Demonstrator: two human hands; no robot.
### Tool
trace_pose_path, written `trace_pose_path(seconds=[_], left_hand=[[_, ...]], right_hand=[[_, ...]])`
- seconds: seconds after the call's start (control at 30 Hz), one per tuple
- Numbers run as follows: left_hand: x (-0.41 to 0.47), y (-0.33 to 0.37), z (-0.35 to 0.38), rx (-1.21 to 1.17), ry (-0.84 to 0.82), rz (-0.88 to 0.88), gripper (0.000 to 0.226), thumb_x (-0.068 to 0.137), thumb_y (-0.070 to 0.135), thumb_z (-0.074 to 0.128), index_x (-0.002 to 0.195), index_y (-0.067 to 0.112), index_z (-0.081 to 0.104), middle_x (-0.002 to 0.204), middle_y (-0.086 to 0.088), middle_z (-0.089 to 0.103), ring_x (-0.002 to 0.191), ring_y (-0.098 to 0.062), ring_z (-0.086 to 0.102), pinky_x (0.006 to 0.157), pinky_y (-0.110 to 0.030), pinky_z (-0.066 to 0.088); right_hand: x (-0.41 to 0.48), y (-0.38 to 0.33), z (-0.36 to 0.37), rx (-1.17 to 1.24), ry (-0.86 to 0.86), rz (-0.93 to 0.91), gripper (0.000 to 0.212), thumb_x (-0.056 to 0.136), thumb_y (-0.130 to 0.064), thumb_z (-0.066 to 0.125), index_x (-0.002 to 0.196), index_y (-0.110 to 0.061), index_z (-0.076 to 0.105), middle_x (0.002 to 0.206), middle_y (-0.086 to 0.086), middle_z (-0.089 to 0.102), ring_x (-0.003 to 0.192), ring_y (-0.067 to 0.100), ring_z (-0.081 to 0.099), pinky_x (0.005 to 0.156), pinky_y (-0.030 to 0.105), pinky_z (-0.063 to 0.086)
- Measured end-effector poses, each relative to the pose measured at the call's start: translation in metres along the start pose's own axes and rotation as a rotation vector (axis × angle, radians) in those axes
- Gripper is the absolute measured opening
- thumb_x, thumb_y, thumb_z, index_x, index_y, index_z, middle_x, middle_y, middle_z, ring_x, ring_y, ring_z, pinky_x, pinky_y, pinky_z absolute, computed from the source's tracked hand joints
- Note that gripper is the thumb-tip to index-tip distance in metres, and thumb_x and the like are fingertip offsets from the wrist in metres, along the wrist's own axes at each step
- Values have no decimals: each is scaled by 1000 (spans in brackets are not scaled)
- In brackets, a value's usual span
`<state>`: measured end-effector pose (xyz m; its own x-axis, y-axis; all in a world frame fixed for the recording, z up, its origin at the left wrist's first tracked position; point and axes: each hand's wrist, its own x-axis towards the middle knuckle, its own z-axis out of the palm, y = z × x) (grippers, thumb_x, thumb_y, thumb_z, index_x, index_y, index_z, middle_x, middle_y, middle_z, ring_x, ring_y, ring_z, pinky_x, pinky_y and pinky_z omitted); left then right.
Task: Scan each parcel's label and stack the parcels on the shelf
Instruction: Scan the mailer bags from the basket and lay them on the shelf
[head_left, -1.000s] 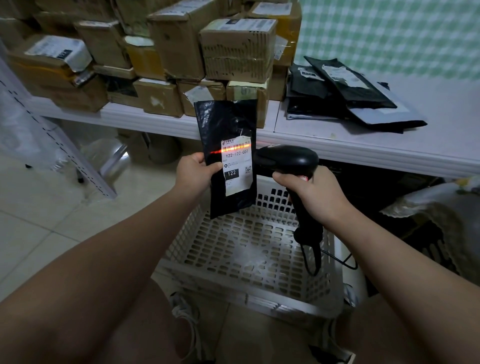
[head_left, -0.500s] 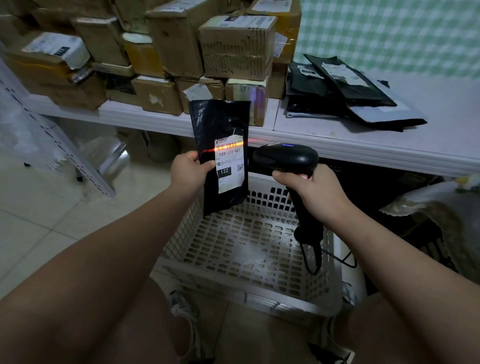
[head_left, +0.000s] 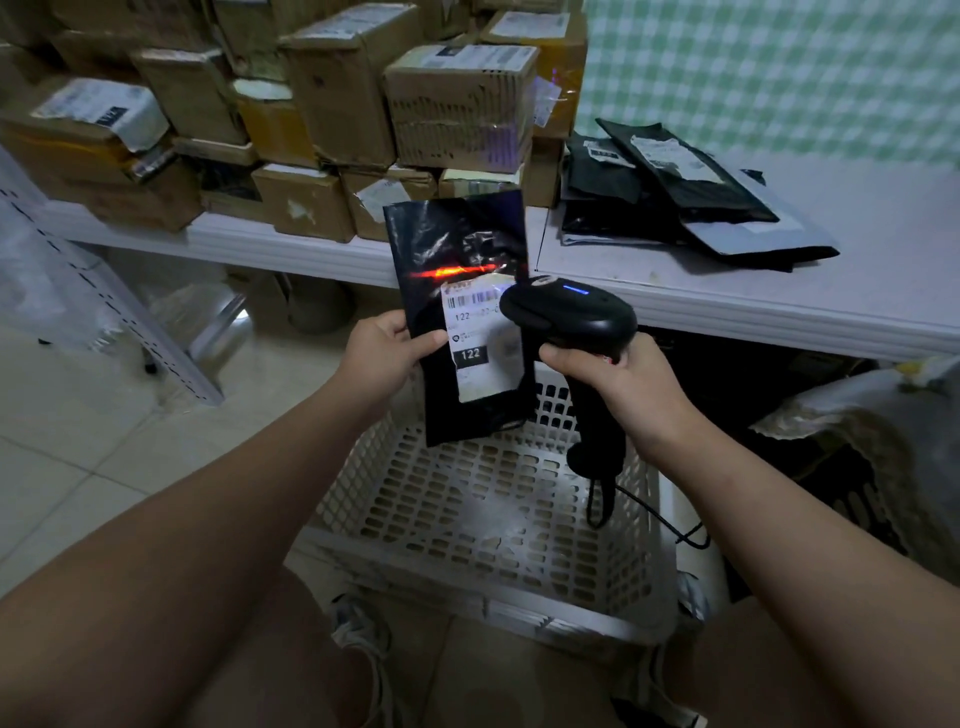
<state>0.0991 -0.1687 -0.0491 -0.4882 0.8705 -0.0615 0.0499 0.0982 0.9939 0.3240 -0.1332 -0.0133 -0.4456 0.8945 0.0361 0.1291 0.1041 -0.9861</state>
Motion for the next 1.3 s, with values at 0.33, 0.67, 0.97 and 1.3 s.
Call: trace_pose_path(seconds=[0.33, 0.67, 0.97, 1.3], left_hand=[[-7, 49, 66, -236, -170, 62, 18, 92, 6, 60, 109, 8, 67, 101, -4, 74, 93, -16, 70, 82, -28, 54], [19, 80, 157, 54, -355, 29, 15, 100, 11, 48, 114, 11, 54, 85, -6, 66, 52, -14, 60, 40, -20, 43], [124, 115, 200, -125, 80, -206, 26, 97, 17, 54, 117, 0, 54, 78, -7, 58, 49, -11, 49, 38, -17, 41], [71, 104, 151, 172, -41, 69, 27, 97, 22, 54, 112, 0, 56, 75, -5, 60, 54, -14, 51, 50, -24, 45]], right_hand=[[16, -8, -34, 468, 217, -4, 24, 83, -2, 68, 99, -20, 68, 91, -6, 76, 90, 9, 70, 77, 22, 54], [35, -14, -101, 414, 512, -103, 11, 84, -15, 72, 94, -19, 71, 84, -6, 76, 87, 8, 71, 74, 21, 53], [51, 2, -113, 330, 481, 51, 13, 87, -20, 68, 87, -10, 61, 68, 8, 53, 59, 18, 56, 60, 31, 47], [46, 1, -101, 107, 433, 63, 19, 94, -26, 58, 92, -28, 39, 93, 10, 59, 70, 19, 61, 59, 31, 50]])
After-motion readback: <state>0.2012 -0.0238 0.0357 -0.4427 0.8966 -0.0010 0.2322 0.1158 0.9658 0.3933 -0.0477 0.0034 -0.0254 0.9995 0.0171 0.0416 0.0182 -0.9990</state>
